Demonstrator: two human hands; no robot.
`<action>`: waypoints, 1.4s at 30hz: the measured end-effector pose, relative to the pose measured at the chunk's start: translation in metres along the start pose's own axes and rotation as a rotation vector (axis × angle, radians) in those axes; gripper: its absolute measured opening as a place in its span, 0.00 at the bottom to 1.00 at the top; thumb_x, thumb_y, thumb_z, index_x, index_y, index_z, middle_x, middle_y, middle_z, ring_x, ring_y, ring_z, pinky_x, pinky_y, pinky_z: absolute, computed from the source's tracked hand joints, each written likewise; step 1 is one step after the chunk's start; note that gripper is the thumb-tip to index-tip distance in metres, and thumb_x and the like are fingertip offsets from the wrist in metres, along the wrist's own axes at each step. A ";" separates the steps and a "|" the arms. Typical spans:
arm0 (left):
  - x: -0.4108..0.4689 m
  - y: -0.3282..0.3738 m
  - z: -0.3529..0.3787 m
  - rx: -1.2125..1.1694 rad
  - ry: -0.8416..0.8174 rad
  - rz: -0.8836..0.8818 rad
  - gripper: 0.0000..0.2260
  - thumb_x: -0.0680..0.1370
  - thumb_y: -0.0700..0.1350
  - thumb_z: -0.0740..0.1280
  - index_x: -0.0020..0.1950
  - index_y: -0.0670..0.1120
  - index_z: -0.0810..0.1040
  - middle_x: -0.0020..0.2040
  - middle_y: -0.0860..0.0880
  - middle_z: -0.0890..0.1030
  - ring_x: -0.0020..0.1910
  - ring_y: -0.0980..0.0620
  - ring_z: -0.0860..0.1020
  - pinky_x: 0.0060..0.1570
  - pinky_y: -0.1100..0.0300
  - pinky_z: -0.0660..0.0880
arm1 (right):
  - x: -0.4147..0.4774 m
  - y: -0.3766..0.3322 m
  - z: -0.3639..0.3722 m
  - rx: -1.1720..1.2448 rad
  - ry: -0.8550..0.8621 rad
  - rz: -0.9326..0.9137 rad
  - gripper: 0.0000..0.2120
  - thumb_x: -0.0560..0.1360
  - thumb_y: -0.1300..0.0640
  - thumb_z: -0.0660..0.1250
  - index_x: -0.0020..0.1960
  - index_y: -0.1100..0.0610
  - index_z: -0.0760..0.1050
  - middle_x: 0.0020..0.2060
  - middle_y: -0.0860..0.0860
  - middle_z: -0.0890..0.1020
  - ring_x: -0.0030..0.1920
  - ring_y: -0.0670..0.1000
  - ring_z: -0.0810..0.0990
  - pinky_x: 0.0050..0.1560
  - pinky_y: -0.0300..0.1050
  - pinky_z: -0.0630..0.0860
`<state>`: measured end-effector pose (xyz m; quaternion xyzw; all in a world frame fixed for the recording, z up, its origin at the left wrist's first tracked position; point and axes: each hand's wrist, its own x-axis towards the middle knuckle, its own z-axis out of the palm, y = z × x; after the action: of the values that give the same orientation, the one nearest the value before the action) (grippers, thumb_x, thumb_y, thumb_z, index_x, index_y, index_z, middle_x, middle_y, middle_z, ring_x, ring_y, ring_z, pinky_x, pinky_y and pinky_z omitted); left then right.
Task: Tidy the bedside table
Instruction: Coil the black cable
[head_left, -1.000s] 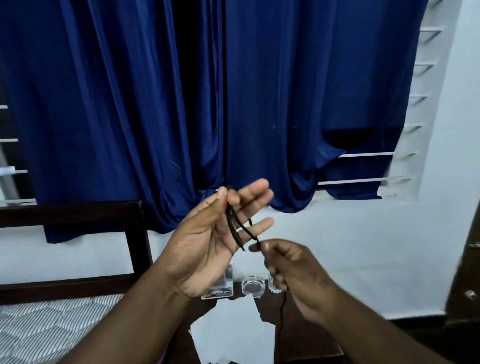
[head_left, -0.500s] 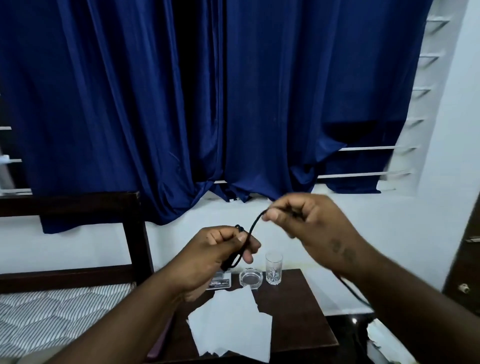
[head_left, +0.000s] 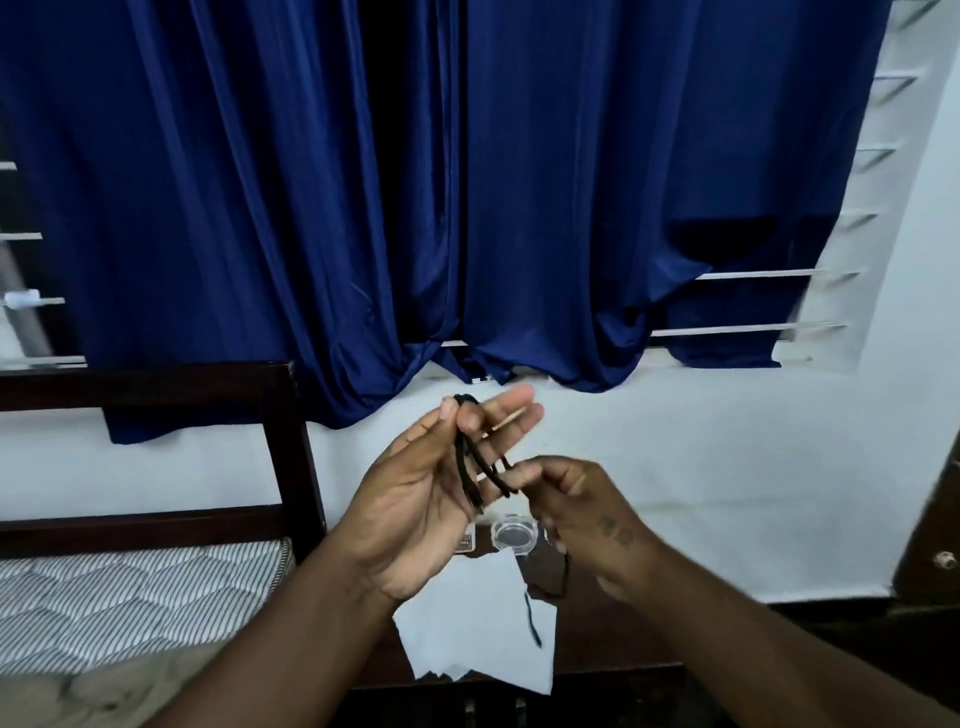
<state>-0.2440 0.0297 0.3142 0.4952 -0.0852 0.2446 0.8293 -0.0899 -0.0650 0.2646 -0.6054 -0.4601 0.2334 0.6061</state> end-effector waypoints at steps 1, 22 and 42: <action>0.001 -0.002 -0.005 0.037 0.060 0.025 0.13 0.84 0.49 0.57 0.44 0.44 0.72 0.70 0.41 0.79 0.73 0.43 0.76 0.73 0.31 0.65 | -0.006 0.004 0.005 -0.027 -0.006 0.008 0.14 0.84 0.58 0.63 0.46 0.54 0.85 0.20 0.43 0.73 0.22 0.39 0.68 0.26 0.30 0.65; -0.025 -0.034 -0.024 0.458 0.025 -0.266 0.15 0.84 0.50 0.61 0.48 0.42 0.82 0.36 0.46 0.75 0.58 0.39 0.78 0.56 0.45 0.68 | 0.007 -0.066 -0.043 -0.364 -0.113 -0.177 0.10 0.71 0.51 0.79 0.39 0.56 0.83 0.30 0.59 0.73 0.32 0.56 0.66 0.34 0.49 0.64; -0.022 -0.034 -0.037 0.232 0.266 -0.068 0.15 0.85 0.51 0.56 0.40 0.46 0.65 0.65 0.36 0.82 0.70 0.43 0.78 0.75 0.34 0.64 | -0.045 0.010 0.017 -0.318 -0.163 0.145 0.09 0.81 0.57 0.66 0.56 0.52 0.85 0.32 0.46 0.79 0.27 0.40 0.74 0.29 0.30 0.69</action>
<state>-0.2504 0.0416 0.2607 0.5534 0.0710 0.2879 0.7784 -0.1224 -0.0930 0.2405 -0.7041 -0.4939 0.2493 0.4451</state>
